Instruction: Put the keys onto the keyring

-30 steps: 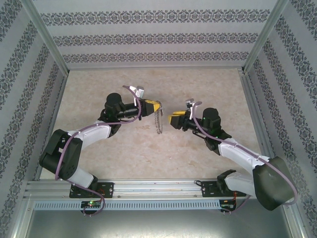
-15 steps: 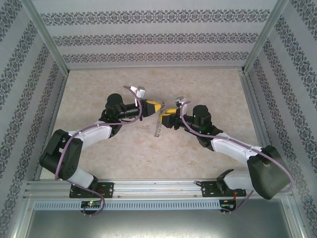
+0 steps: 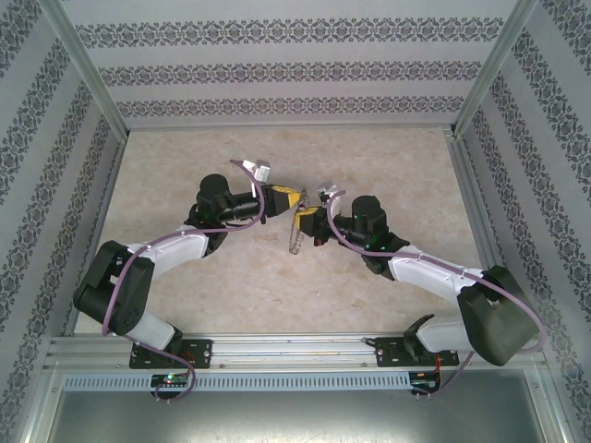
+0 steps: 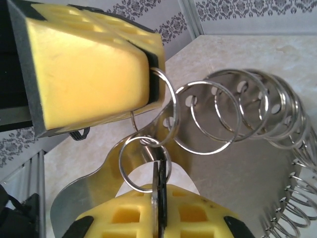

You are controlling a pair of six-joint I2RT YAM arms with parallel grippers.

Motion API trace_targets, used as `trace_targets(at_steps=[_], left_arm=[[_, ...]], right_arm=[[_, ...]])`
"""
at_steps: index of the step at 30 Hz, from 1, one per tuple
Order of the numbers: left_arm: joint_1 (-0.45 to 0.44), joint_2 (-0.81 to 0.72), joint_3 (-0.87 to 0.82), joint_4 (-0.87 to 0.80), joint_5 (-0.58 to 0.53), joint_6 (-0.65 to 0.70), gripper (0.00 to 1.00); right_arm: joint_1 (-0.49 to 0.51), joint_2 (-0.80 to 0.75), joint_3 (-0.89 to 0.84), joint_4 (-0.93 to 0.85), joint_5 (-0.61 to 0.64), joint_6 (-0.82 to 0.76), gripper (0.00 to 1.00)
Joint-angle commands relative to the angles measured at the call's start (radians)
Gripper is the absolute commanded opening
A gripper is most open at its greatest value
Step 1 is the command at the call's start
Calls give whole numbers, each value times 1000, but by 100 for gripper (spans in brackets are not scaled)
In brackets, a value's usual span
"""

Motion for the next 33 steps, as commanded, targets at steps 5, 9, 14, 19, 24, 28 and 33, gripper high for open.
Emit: trace_targets(at_steps=[5, 9, 14, 19, 24, 28, 33], left_arm=[[-11, -36, 21, 38, -1, 14, 0], [-11, -38, 22, 40, -2, 13, 0], [-10, -35, 18, 46, -2, 11, 0], [-11, -34, 21, 48, 2, 9, 0], [-11, -26, 20, 58, 8, 3, 0], [-10, -26, 16, 62, 8, 1, 0], [-10, -25, 13, 59, 7, 1, 0]], right_arm=[[31, -30, 22, -16, 21, -22, 0], [32, -24, 34, -56, 24, -26, 33], [15, -70, -5, -75, 34, -8, 46], [3, -161, -74, -111, 54, -6, 47], [-45, -272, -120, -102, 73, 43, 48], [-99, -293, -91, -90, 61, 130, 45], [-144, -220, -33, 21, -41, 280, 41]])
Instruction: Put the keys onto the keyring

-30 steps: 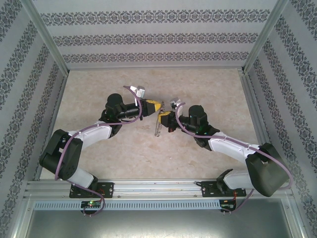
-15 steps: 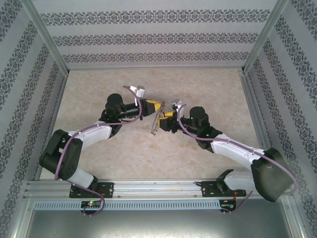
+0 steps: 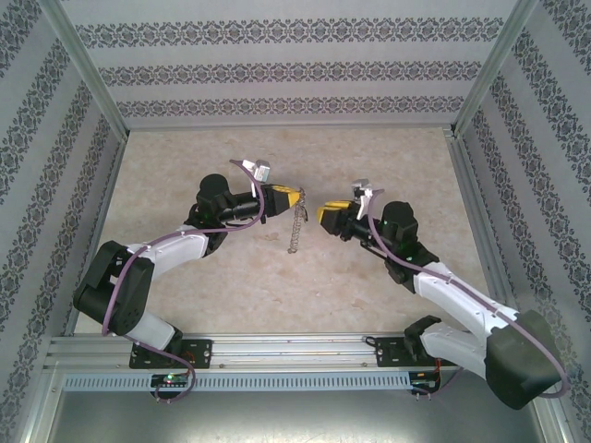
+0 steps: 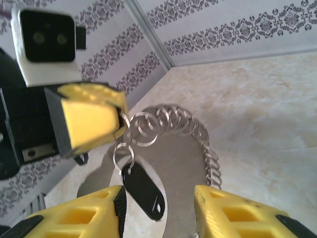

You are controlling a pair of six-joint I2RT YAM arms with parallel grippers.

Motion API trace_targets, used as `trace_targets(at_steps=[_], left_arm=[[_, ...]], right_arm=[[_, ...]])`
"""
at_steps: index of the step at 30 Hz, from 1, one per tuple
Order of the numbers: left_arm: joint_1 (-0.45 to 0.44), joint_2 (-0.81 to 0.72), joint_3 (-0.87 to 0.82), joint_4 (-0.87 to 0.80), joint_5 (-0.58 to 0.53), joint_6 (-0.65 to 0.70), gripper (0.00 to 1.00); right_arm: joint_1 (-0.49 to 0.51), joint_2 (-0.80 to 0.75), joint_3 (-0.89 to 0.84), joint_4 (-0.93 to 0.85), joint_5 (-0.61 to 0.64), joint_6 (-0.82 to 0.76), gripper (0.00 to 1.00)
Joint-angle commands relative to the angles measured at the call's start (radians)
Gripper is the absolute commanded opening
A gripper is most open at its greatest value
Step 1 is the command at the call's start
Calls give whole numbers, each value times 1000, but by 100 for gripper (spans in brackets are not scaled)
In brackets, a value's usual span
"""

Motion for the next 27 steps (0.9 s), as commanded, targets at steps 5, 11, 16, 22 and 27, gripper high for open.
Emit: trace_targets(at_steps=[5, 11, 16, 22, 27], left_arm=[[-10, -20, 13, 59, 13, -1, 0], [-10, -18, 13, 60, 15, 2, 0], [-10, -20, 13, 57, 16, 1, 0], [-11, -23, 13, 59, 17, -2, 0], [-11, -26, 11, 60, 18, -3, 0]], right_arm=[[-20, 120, 82, 242, -133, 237, 38], [-10, 213, 93, 389, -175, 322, 36], [18, 232, 95, 395, -167, 309, 34], [38, 248, 102, 394, -162, 302, 30], [43, 258, 102, 400, -162, 303, 25]])
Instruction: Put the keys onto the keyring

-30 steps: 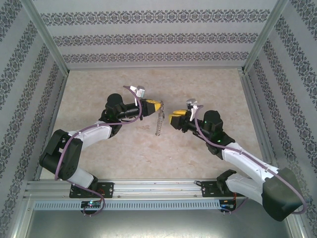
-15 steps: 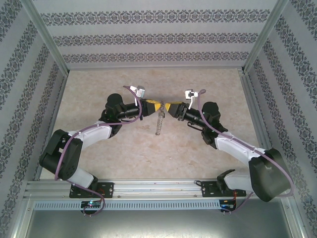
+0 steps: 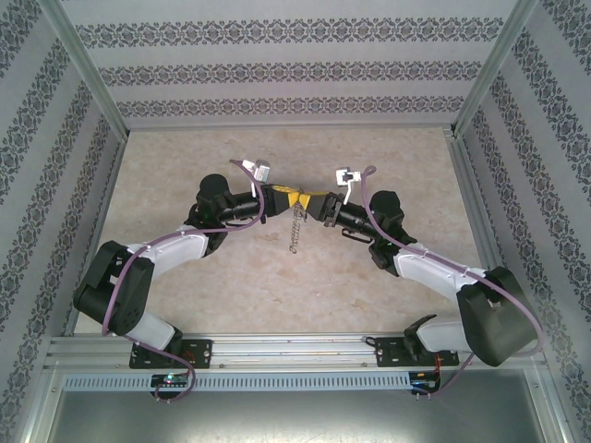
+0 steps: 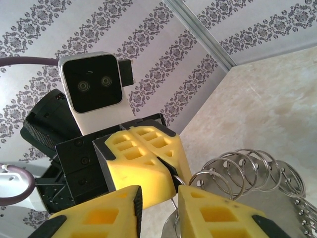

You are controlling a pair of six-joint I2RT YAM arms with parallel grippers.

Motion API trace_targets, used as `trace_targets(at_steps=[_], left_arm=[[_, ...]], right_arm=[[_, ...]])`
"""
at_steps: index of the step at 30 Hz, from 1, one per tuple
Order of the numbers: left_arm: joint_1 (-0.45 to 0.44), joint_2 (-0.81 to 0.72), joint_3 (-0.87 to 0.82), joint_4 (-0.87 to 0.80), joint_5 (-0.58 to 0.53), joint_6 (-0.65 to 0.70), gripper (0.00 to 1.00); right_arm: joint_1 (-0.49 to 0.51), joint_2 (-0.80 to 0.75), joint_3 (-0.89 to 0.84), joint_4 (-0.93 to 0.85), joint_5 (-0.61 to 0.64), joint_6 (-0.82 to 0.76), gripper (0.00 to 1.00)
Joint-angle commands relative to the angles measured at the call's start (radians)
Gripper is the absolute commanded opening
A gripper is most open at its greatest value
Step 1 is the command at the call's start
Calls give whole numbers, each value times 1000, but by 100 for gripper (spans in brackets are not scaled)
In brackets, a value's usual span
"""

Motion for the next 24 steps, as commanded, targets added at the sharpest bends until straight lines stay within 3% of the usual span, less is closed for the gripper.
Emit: trace_targets(at_steps=[1, 6, 12, 24], left_arm=[[-10, -26, 10, 60, 17, -4, 0], [-10, -34, 9, 62, 20, -5, 0], [-10, -49, 1, 50, 17, 4, 0], [-11, -57, -1, 50, 20, 4, 0]], right_arm=[[11, 7, 25, 50, -17, -3, 23], [11, 9, 24, 50, -12, -3, 18], [-28, -30, -12, 49, 5, 1, 29], [-12, 12, 10, 63, -18, 6, 30]])
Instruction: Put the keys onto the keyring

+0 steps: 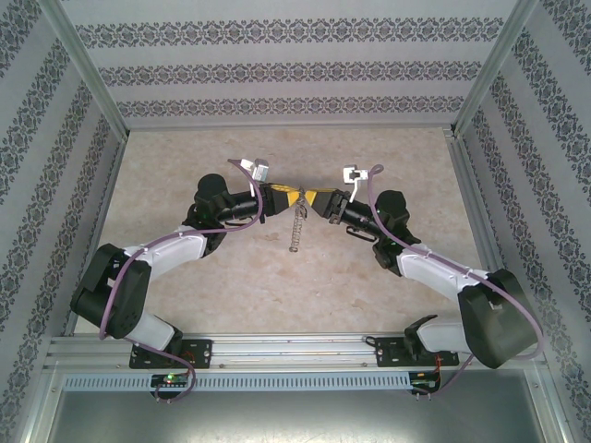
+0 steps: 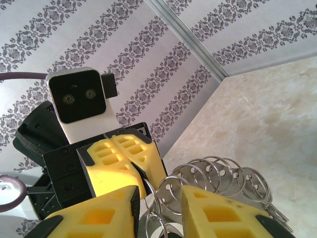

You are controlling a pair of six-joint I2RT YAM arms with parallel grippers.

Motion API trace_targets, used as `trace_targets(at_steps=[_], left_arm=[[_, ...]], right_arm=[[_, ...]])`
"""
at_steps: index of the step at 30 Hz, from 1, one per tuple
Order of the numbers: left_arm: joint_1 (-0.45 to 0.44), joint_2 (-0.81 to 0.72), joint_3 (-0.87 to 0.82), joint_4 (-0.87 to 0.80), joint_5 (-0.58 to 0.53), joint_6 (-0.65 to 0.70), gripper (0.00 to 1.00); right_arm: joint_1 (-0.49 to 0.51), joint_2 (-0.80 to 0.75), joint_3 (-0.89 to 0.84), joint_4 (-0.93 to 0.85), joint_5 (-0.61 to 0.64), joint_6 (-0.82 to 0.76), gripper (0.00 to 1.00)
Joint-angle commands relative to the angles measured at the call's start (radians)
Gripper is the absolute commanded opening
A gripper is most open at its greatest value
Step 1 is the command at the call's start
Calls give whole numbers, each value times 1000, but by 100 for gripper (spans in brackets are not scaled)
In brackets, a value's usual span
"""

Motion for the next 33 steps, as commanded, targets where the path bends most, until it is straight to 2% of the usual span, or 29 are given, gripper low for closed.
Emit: trace_targets(at_steps=[1, 15, 18, 21, 26, 28, 33], left_arm=[[-10, -34, 0, 48, 21, 5, 0], [-9, -29, -4, 53, 23, 5, 0], [-9, -28, -4, 57, 22, 6, 0], [-9, -29, -6, 57, 24, 4, 0], [-10, -40, -13, 24, 16, 24, 1], [-7, -53, -8, -34, 4, 62, 18], [-2, -106, 47, -316, -49, 204, 42]], right_arm=[[25, 29, 31, 46, -22, 0, 30], [32, 49, 47, 48, -21, -3, 26], [26, 47, 47, 48, -23, -2, 17], [18, 46, 43, 48, -26, 0, 2], [-1, 38, 29, 36, -31, -6, 0], [-9, 29, 28, -7, -30, -32, 0], [-31, 29, 52, -92, -53, -85, 0]])
